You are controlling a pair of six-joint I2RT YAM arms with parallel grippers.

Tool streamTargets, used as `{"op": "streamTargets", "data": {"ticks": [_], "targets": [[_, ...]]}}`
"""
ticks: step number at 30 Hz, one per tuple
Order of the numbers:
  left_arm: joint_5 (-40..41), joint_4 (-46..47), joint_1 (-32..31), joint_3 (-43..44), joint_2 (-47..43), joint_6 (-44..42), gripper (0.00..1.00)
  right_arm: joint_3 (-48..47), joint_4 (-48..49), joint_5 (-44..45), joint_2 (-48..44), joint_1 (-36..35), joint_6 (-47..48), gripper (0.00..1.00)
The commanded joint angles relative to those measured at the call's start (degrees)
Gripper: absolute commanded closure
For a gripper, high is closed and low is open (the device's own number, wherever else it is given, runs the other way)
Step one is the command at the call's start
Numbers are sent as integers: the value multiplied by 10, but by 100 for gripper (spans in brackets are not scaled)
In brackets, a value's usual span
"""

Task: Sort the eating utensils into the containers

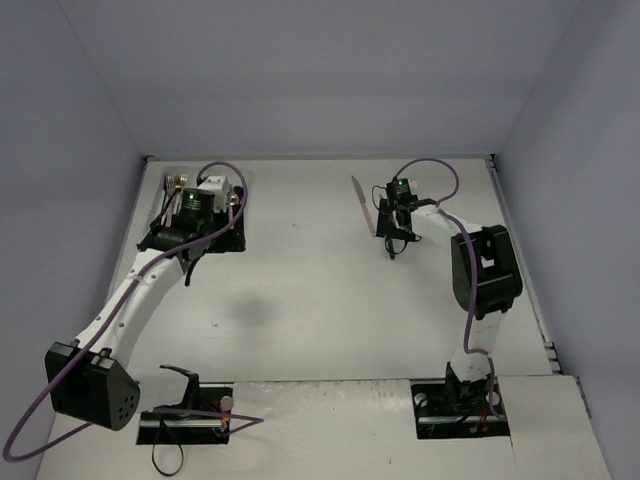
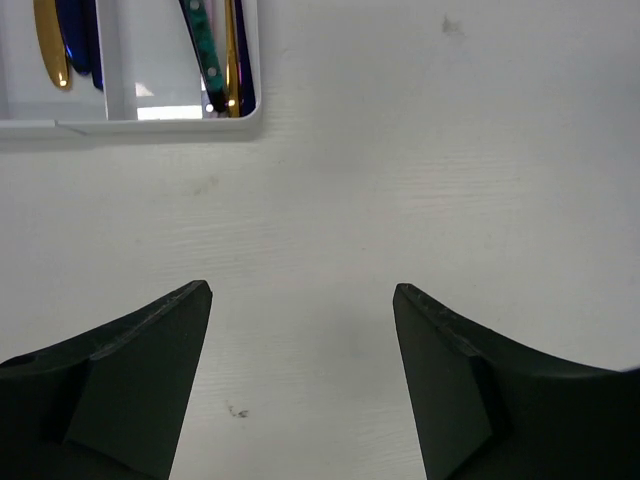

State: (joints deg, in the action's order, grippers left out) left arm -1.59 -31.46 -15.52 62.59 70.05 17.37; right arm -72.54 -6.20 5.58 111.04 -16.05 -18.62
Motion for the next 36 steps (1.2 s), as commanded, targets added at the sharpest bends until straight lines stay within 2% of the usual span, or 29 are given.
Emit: {"op": "streamTargets", "data": {"ticks": [1, 10, 15, 17, 24, 30, 36], "targets": [[58, 25, -31, -31, -63, -3, 29, -47, 7, 5, 21, 3, 11, 56], [58, 21, -88, -81, -107, 28, 29, -93, 3, 7, 78, 3, 11, 71], [53, 26, -119, -87, -125, 55, 28, -108, 2, 8, 94, 4, 5, 94], [50, 26, -127, -85, -124, 66, 28, -110, 1, 10, 88, 4, 5, 100], [32, 72, -177, -71, -110, 107, 28, -100, -2, 1, -4, 1, 0, 100], [-52, 225, -200, -90, -85, 191, 28, -53, 0, -20, -118, -20, -64, 100], [-107, 361, -224, -73, -26, 255, 28, -21, 4, -2, -217, -80, -116, 100]]}}
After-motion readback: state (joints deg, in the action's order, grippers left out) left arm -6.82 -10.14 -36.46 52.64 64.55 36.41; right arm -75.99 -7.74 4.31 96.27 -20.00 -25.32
